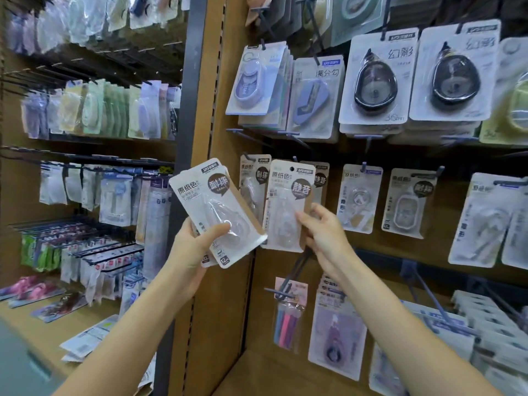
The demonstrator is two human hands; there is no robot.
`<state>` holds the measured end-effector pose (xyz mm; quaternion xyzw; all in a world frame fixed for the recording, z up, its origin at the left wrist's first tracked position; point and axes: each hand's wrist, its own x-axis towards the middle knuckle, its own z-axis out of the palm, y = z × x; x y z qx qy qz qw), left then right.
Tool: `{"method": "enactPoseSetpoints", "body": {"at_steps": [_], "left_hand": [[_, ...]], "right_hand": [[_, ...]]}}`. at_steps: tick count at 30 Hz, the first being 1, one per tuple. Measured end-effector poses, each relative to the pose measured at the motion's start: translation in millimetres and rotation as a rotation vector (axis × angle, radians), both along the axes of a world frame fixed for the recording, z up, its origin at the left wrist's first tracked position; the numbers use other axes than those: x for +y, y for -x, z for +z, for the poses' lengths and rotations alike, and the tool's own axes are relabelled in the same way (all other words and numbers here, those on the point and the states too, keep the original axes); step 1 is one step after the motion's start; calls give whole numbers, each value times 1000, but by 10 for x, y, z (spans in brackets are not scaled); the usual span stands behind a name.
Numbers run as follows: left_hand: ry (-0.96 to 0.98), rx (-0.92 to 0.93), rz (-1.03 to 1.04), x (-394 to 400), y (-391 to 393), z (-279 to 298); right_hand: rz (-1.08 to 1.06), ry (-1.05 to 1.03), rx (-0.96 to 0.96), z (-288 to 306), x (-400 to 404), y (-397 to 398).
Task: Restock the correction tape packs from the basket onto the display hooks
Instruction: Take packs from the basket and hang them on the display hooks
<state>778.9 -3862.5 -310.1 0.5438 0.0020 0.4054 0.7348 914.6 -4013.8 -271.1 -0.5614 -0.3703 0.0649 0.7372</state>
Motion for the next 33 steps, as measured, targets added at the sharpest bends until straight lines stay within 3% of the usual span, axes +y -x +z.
{"method": "enactPoseSetpoints", "body": {"at_steps": [5,14,21,25,30,33], "left_hand": [[-97,75,47,-7,-13,-1],[-168,121,101,-59,-45,26],[-197,120,205,-7,76,-1],[-205,147,244,64,151,-27],[-203,174,244,113,172,-58],[-218,195,229,115,165,-71]], "right_hand": [[-65,-13,-41,81,-60,-151],[-359,118,-487,213,-117,-247],[-526,155,-642,211,-56,-268],[-518,147,-594,228,-27,-262],[-405,206,-190,229,24,-411],[-502,271,-180,321,99,-596]]}}
